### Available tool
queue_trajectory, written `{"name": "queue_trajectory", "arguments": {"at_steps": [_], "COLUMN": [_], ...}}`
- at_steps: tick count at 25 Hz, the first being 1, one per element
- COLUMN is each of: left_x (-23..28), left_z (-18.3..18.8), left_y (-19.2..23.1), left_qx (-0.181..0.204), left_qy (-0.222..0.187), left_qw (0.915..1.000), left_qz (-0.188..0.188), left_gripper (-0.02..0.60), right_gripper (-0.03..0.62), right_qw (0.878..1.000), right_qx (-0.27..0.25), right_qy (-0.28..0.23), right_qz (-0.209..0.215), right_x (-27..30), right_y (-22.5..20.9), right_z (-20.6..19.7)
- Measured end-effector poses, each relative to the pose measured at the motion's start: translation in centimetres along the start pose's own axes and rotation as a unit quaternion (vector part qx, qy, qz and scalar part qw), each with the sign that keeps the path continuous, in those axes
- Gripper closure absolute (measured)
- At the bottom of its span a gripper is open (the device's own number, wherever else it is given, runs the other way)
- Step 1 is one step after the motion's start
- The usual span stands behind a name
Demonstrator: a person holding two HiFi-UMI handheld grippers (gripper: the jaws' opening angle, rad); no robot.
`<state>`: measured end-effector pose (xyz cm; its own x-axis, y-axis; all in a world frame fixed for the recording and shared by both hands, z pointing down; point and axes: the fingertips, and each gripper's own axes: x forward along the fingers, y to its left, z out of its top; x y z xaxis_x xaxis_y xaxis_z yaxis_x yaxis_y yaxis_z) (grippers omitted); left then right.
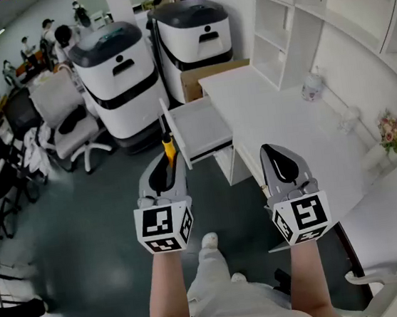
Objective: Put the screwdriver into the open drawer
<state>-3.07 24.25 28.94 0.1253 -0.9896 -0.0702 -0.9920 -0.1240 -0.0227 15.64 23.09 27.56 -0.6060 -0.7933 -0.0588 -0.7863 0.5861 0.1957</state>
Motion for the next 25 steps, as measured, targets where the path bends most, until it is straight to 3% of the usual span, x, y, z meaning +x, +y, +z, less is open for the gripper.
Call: {"name": "queue_trajectory", "arguments": {"at_steps": [13, 25], "left_x": [4.3, 12.5], "left_z": [-0.4, -1.0], "left_y": [1.9, 6.8], "left_qx": [0.005, -0.004], "left_qy": [0.0, 0.0], "left_qw": [1.0, 0.9999], "left_qz": [-0.007, -0.015], "left_gripper": [0.485, 0.485], "right_gripper": [0.595, 0.594], "right_qw": [1.0, 1.0], "right_qx": [0.003, -0.003], "right_qy": [0.007, 0.011], "right_qz": [-0.004, 0.001], "right_x": [4.1, 12.9], "right_y": [-0.8, -2.4], "right_z": [-0.5, -1.2]}}
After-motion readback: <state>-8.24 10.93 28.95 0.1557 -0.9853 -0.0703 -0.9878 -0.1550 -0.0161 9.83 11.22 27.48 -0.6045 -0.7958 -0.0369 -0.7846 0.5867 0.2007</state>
